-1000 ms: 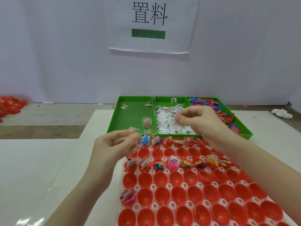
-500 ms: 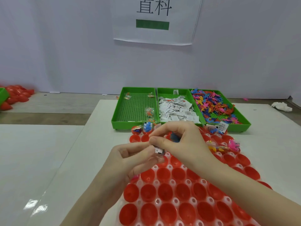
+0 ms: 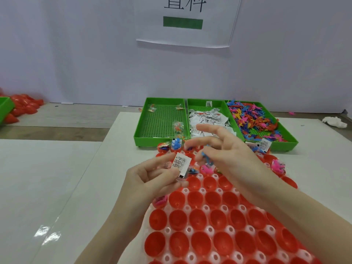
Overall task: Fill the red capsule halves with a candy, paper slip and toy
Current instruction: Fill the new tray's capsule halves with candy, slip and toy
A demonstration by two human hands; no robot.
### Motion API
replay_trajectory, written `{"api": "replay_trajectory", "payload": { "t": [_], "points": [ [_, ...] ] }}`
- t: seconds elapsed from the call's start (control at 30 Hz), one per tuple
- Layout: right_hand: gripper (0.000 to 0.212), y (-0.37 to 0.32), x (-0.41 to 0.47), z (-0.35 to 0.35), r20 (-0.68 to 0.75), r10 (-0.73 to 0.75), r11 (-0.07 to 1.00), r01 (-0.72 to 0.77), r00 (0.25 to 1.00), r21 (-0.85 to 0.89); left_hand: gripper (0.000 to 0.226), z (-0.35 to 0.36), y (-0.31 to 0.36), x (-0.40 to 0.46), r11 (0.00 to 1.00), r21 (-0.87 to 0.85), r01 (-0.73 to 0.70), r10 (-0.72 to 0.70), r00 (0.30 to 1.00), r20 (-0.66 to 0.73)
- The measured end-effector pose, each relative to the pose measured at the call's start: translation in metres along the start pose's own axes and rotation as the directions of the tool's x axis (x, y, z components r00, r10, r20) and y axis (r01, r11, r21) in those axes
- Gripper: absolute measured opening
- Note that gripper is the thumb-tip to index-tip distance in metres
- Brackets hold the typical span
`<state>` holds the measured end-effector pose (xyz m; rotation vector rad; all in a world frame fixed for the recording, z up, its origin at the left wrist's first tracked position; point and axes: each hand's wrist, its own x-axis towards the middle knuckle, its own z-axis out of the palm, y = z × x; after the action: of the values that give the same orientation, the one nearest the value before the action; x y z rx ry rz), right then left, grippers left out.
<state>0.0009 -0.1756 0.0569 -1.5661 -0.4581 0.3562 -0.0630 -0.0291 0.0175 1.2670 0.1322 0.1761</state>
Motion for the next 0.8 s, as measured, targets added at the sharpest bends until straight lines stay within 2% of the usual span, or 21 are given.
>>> {"api": "replay_trajectory", "payload": {
  "t": [0.1,0.23,0.33,0.4,0.5,0.57,0.7,0.8],
  "points": [
    [0.045,-0.001,-0.005,0.0,-0.044,-0.09,0.994,0.087,0.995,-0.07,0.035,0.001,-0.001,-0.001,0.998,0.042,-0.049,0.05,0.998,-0.028],
    [0.052,-0.005,-0.008,-0.003,-0.112,-0.088,0.996,0.09,0.99,0.014,0.026,0.005,-0.002,-0.003,0.991,0.103,-0.089,0.089,0.996,0.004],
    [0.037,-0.008,-0.01,-0.004,-0.125,-0.079,0.995,0.085,0.989,0.049,0.021,0.007,-0.003,-0.003,0.99,0.11,-0.084,0.084,0.996,0.004],
    [0.023,-0.008,-0.012,-0.003,-0.083,-0.067,0.992,0.075,0.994,0.099,0.017,0.008,-0.003,-0.004,0.991,0.099,-0.086,0.086,0.996,0.004],
    [0.014,-0.007,-0.015,0.001,-0.03,-0.044,0.988,0.048,0.999,0.148,0.012,0.009,-0.003,-0.005,0.992,0.08,-0.096,0.097,0.995,-0.015],
    [0.013,-0.006,-0.014,0.003,-0.035,-0.062,0.99,0.066,0.997,0.122,0.01,0.008,-0.003,-0.006,0.991,0.086,-0.105,0.108,0.994,-0.027],
    [0.019,-0.004,-0.012,0.007,-0.081,-0.113,0.992,0.109,0.99,-0.056,0.013,0.006,-0.004,-0.007,0.987,0.108,-0.121,0.118,0.992,0.033],
    [0.012,-0.001,-0.009,0.009,-0.082,-0.087,0.996,0.084,0.993,-0.04,0.015,0.007,-0.005,-0.008,0.983,0.103,-0.15,0.142,0.987,0.078]
  ]
}}
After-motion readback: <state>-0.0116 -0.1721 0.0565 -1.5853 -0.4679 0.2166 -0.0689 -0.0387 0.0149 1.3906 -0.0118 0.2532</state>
